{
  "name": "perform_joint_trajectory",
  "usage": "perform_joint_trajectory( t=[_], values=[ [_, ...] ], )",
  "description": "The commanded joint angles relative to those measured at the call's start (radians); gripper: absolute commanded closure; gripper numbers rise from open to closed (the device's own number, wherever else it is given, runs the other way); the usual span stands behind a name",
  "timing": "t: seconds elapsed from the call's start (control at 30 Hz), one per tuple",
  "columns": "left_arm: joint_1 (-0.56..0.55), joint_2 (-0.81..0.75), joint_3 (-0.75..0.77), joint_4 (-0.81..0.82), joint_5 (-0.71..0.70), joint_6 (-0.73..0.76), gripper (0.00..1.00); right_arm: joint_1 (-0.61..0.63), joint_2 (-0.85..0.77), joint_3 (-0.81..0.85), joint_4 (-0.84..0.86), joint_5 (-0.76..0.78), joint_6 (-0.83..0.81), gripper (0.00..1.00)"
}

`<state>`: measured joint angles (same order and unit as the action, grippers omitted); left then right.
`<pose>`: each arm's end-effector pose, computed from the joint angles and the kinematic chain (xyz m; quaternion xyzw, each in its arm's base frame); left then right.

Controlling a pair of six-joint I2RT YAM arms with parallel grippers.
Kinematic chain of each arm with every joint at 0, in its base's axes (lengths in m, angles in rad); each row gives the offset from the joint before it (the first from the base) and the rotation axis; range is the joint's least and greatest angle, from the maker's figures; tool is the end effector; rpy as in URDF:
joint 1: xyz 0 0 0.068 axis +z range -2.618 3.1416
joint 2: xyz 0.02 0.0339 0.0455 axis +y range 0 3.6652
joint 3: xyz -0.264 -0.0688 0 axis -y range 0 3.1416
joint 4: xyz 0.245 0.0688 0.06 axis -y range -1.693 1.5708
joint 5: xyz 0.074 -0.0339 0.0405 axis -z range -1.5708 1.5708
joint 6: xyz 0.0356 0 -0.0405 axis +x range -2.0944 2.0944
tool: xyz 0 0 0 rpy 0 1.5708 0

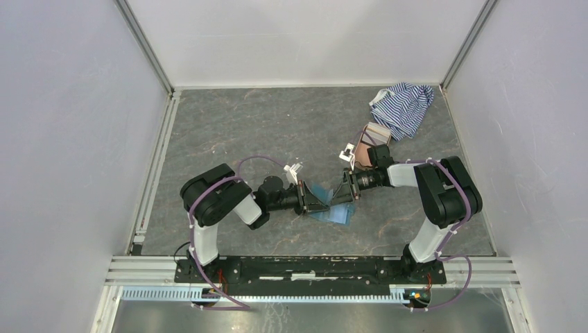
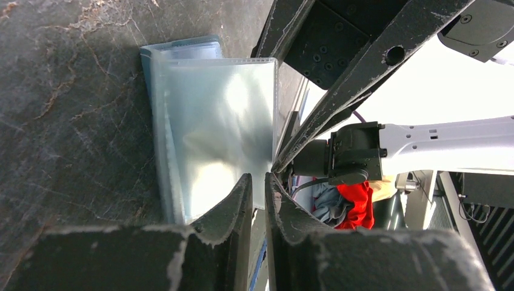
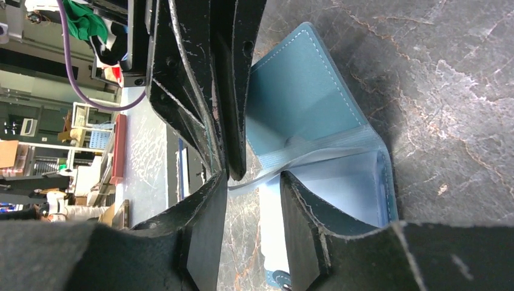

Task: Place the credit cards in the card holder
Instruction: Open the card holder at the center of the board.

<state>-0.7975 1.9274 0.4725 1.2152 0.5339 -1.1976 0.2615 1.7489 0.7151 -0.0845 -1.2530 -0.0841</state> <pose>0.1978 -0.2286 0.0996 0.0089 0.7760 -0.6129 0.1487 0.2626 0.1053 0.1169 -0.2653 0.7551 0.5852 0.1304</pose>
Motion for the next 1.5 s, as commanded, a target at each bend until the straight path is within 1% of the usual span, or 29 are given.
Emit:
perform_joint_trajectory(
  t=[0.0, 0.1, 0.23, 0.4, 0.53, 0.73, 0.93, 1.0, 1.07, 1.17, 1.23, 1.3, 1.4, 1.47],
  values=[
    [0.004, 0.019, -0.009, 0.069, 0.007, -0.046, 0.80, -0.002, -0.024, 0.021, 0.026, -0.051, -0.013, 0.57],
    [0.004, 0.025, -0.012, 0.079, 0.009, -0.052, 0.80, -0.002, -0.032, 0.021, 0.026, -0.047, -0.013, 0.57],
    [0.004, 0.025, -0.014, 0.083, 0.008, -0.055, 0.80, -0.003, -0.021, 0.021, 0.024, -0.003, -0.003, 0.57],
    [0.006, 0.021, -0.026, 0.080, 0.000, -0.051, 0.80, -0.003, -0.015, 0.023, 0.029, -0.022, 0.003, 0.60],
    [0.009, 0.027, -0.032, 0.085, -0.002, -0.053, 0.80, -0.003, -0.018, 0.023, 0.034, -0.054, 0.009, 0.60],
    [0.023, 0.033, -0.046, 0.108, -0.004, -0.062, 0.80, -0.005, -0.014, 0.023, 0.034, -0.060, 0.008, 0.60],
    [0.032, 0.040, -0.060, 0.133, -0.009, -0.075, 0.79, -0.005, -0.005, 0.023, 0.034, -0.066, 0.007, 0.71],
    [0.034, 0.044, -0.064, 0.140, -0.008, -0.078, 0.79, -0.005, 0.001, 0.024, 0.033, -0.065, 0.008, 0.77],
    [0.035, 0.046, -0.066, 0.147, -0.010, -0.080, 0.79, -0.005, 0.006, 0.024, 0.033, -0.065, 0.009, 0.80],
    [0.035, 0.045, -0.067, 0.151, -0.011, -0.080, 0.79, -0.004, 0.017, 0.024, 0.033, -0.057, 0.013, 0.79],
    [0.035, 0.044, -0.067, 0.150, -0.013, -0.080, 0.78, -0.005, 0.028, 0.026, 0.035, -0.059, 0.019, 0.74],
    [0.035, 0.043, -0.066, 0.146, -0.016, -0.079, 0.77, -0.005, 0.039, 0.024, 0.045, -0.062, 0.032, 0.72],
    [0.035, 0.041, -0.064, 0.137, -0.021, -0.074, 0.74, -0.004, 0.054, 0.018, 0.073, -0.060, 0.060, 0.74],
    [0.035, 0.038, -0.062, 0.131, -0.023, -0.070, 0.73, -0.004, 0.057, 0.015, 0.078, -0.060, 0.075, 0.78]
  ],
)
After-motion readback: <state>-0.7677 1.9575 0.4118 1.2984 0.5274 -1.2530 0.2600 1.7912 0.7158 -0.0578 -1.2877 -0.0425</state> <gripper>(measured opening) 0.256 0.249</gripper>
